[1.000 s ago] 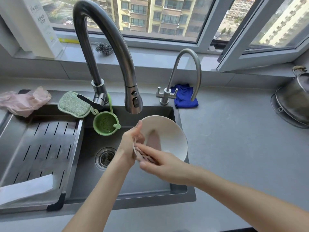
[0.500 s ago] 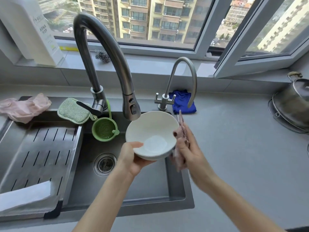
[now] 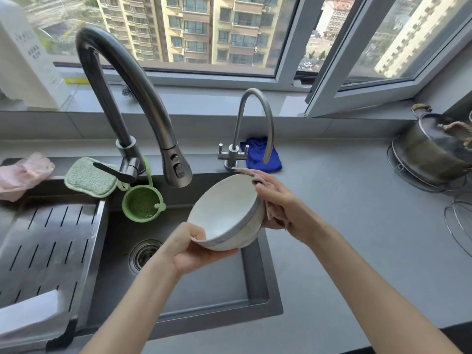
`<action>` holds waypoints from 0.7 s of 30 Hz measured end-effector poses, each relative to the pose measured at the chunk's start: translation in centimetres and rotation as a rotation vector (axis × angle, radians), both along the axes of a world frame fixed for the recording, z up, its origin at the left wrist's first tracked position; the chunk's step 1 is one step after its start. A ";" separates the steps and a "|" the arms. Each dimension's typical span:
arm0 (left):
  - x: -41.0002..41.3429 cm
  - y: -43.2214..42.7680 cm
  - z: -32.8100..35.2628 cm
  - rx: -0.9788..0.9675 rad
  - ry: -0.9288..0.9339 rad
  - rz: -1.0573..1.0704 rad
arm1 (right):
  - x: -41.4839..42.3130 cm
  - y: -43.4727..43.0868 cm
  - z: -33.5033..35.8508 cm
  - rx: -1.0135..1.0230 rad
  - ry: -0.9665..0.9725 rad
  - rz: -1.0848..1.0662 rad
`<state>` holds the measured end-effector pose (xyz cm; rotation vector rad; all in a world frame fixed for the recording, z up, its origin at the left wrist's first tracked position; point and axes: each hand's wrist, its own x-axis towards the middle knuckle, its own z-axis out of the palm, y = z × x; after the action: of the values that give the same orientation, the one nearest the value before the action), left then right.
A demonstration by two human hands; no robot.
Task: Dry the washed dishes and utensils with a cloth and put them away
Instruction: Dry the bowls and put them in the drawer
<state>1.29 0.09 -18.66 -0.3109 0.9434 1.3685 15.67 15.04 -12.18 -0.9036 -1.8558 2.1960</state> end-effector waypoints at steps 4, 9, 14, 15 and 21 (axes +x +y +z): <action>0.2 0.1 -0.8 0.026 -0.070 -0.097 | -0.2 1.5 1.3 -0.004 -0.110 0.074; -0.2 0.3 -1.4 0.029 0.058 -0.145 | -0.2 1.0 0.9 -0.088 -0.278 -0.087; -0.1 0.9 0.1 -0.061 0.268 -0.207 | 0.6 0.1 -1.0 -0.241 -0.343 -0.313; 0.0 1.0 0.7 -0.096 0.357 -0.231 | 0.8 0.0 -1.6 -0.278 -0.353 -0.351; 3.0 0.4 2.1 -0.112 1.858 -0.254 | 1.5 0.0 -2.9 -0.248 -0.414 -0.492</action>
<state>4.24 0.47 -16.57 1.2169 2.3993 1.0972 17.14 15.07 -15.09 -1.7557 -1.2930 2.0501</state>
